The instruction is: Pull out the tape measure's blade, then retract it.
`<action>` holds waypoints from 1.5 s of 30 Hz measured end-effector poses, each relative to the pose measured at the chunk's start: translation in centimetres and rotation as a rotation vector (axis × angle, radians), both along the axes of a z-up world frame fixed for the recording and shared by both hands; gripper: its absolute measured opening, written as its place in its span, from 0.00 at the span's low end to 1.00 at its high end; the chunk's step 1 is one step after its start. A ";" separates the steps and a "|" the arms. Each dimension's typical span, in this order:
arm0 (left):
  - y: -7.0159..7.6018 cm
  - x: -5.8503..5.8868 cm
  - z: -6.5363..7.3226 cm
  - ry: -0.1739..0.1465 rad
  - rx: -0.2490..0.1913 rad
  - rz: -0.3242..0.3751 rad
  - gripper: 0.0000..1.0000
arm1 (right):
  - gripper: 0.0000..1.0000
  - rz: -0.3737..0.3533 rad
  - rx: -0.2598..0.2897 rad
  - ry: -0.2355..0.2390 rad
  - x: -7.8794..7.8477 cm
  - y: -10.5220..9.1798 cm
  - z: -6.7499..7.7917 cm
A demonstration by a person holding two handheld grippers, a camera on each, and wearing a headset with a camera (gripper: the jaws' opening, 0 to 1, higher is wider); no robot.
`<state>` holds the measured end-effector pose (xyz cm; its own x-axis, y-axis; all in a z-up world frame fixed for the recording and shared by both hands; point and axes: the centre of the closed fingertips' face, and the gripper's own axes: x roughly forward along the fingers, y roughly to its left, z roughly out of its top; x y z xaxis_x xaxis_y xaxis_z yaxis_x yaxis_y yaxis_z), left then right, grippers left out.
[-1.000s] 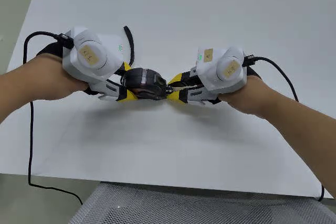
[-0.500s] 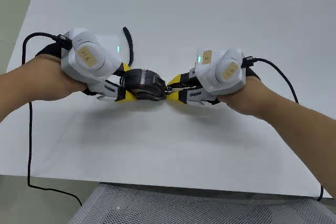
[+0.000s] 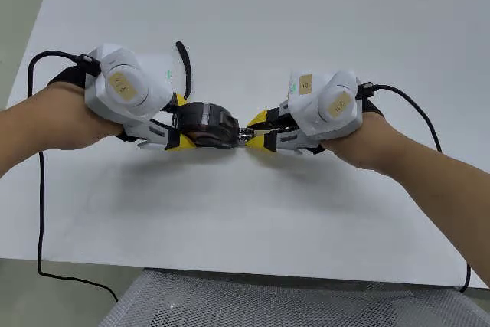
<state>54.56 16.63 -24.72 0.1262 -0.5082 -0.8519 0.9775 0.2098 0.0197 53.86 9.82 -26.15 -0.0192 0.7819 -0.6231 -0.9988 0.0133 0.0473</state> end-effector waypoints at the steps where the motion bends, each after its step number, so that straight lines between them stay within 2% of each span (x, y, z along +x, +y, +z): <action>1: 0.0 0.0 0.0 0.000 0.001 0.000 0.26 | 0.08 -0.003 0.000 -0.001 0.0 -0.1 0.0; 28: -0.1 0.0 0.0 -0.002 0.001 -0.005 0.26 | 0.08 -0.031 -0.034 0.009 0.1 -2.2 -0.2; 45: -0.1 0.0 0.0 -0.002 0.002 -0.005 0.26 | 0.08 -0.031 -0.062 -0.001 0.2 -2.9 -0.3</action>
